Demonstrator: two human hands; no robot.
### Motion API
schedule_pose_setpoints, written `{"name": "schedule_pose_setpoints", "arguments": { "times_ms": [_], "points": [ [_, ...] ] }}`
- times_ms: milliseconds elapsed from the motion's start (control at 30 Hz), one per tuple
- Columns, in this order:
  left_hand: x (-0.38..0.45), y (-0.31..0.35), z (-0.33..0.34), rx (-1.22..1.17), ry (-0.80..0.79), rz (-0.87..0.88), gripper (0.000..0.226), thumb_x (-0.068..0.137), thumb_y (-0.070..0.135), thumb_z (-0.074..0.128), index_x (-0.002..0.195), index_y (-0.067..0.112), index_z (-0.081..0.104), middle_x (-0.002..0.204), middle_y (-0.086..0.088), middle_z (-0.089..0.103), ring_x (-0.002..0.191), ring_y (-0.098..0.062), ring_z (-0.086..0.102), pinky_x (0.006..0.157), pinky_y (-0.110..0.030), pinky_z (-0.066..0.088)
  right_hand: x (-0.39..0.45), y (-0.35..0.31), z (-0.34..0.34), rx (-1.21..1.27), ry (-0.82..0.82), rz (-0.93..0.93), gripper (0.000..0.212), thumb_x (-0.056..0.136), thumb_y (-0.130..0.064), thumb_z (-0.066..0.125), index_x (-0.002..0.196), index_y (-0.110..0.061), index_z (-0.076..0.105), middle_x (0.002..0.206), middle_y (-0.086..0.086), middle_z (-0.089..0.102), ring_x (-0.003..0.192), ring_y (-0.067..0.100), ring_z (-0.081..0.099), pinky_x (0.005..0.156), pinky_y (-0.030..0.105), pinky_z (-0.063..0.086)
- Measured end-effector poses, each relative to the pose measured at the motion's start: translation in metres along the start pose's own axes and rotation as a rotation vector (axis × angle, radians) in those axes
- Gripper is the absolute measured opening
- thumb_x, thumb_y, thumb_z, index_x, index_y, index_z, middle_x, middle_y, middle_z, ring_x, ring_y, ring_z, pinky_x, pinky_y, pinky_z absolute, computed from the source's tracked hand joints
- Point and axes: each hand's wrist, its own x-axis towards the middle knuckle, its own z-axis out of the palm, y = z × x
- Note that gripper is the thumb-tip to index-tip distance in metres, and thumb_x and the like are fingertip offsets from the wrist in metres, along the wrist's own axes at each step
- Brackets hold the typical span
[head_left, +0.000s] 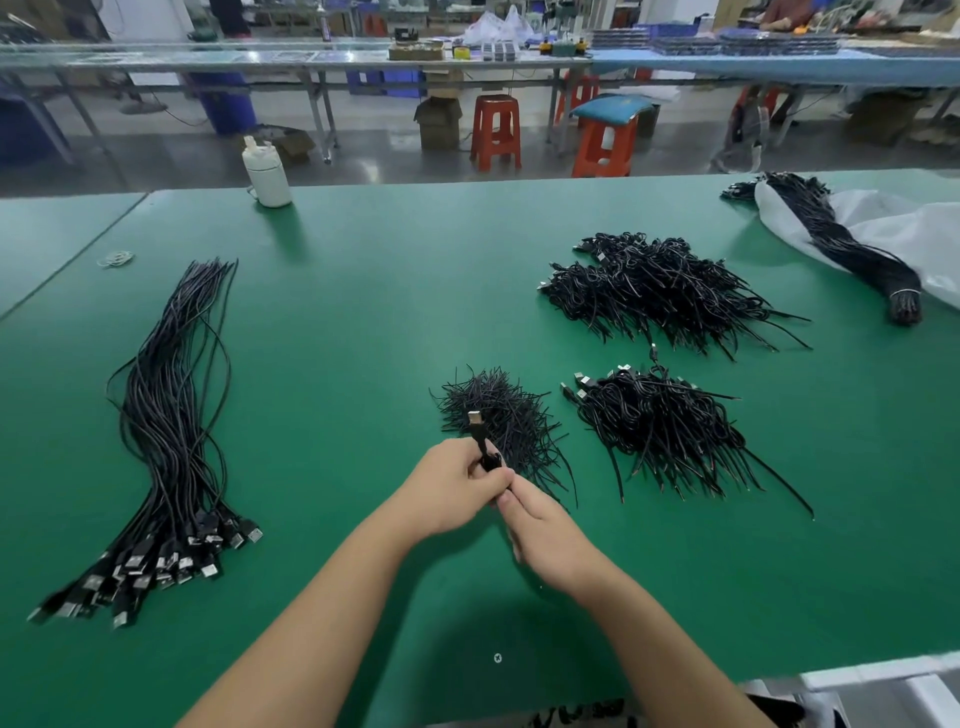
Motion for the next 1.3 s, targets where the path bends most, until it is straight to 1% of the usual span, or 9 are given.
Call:
{"name": "schedule_pose_setpoints", "arguments": {
  "times_ms": [100,233,367,567,667,933,1067,1167,1300],
  "points": [
    [0.004,-0.004,0.007,-0.153,-0.062,-0.004,0.015,0.090,0.024,0.067,0.083,0.011,0.064,0.059,0.004,0.046,0.052,-0.013,0.035,0.054,-0.030,0.032,0.002,0.011,-0.003,0.068,0.030,0.062,0.039,0.107,-0.019,0.033,0.130,-0.046,0.050,0.063,-0.029,0.055,0.052,0.000,0.035,0.050,0.015,0.034],
    [0.012,-0.016,0.012,-0.611,-0.163,-0.108,0.009,0.094,0.018,0.065,0.100,0.012,0.063,0.063,0.003,0.053,0.046,-0.011,0.035,0.044,-0.023,0.033,0.001,0.020,-0.011,-0.090,0.220,0.119,0.026,0.107,-0.024,0.035,0.085,-0.022,0.049,0.069,-0.011,0.048,0.065,0.013,0.041,0.061,0.029,0.036],
    [0.031,-0.039,0.017,0.336,0.130,0.052,0.022,0.099,0.021,0.051,0.118,0.027,0.062,0.096,0.006,0.058,0.080,-0.014,0.058,0.076,-0.033,0.051,-0.005,0.034,-0.029,-0.234,0.387,0.172,0.029,0.107,-0.025,0.032,0.085,-0.009,0.042,0.081,-0.001,0.043,0.075,0.015,0.040,0.070,0.034,0.034],
    [0.060,-0.045,0.021,0.735,0.139,0.231,0.042,0.089,0.005,0.054,0.124,0.028,0.056,0.101,0.002,0.046,0.063,-0.021,0.047,0.053,-0.029,0.031,-0.005,0.046,-0.038,-0.056,0.351,0.209,0.027,0.106,-0.029,0.037,0.080,-0.029,0.042,0.066,-0.006,0.039,0.047,0.006,0.038,0.050,0.027,0.040],
    [0.069,-0.041,0.019,0.763,0.119,0.227,0.030,0.088,0.004,0.056,0.110,0.024,0.060,0.096,0.003,0.041,0.062,-0.021,0.047,0.052,-0.030,0.033,-0.005,0.051,-0.039,-0.055,0.325,0.198,0.031,0.105,-0.028,0.038,0.082,-0.008,0.040,0.062,-0.004,0.036,0.043,0.009,0.036,0.048,0.032,0.042],
    [0.076,-0.049,0.020,0.824,0.099,0.246,0.012,0.092,0.007,0.052,0.094,0.018,0.055,0.093,0.003,0.039,0.054,-0.015,0.032,0.048,-0.031,0.028,-0.002,0.058,-0.041,-0.077,0.311,0.227,0.034,0.104,-0.033,0.037,0.078,-0.011,0.035,0.061,-0.005,0.035,0.046,0.011,0.037,0.051,0.035,0.043],
    [0.070,-0.052,0.021,0.676,0.141,0.203,0.012,0.098,0.029,0.048,0.097,0.019,0.054,0.095,0.001,0.048,0.068,-0.023,0.054,0.057,-0.034,0.046,-0.002,0.057,-0.040,-0.053,0.306,0.240,0.034,0.103,-0.034,0.037,0.078,-0.011,0.034,0.061,-0.005,0.035,0.046,0.011,0.037,0.053,0.036,0.043],
    [0.069,-0.049,0.025,0.613,0.125,0.074,0.023,0.096,0.046,0.050,0.092,0.024,0.050,0.090,0.005,0.048,0.080,-0.019,0.056,0.066,-0.032,0.045,-0.003,0.057,-0.040,-0.058,0.303,0.245,0.034,0.103,-0.034,0.037,0.076,-0.013,0.035,0.060,-0.007,0.035,0.047,0.010,0.037,0.053,0.035,0.043],
    [0.072,-0.048,0.029,0.502,0.169,-0.064,0.018,0.096,0.039,0.054,0.084,0.025,0.052,0.087,0.006,0.053,0.085,-0.019,0.059,0.065,-0.030,0.040,-0.003,0.056,-0.040,-0.071,0.296,0.248,0.035,0.104,-0.034,0.037,0.079,-0.010,0.035,0.062,-0.004,0.036,0.046,0.010,0.039,0.056,0.038,0.044]
  ]
}}
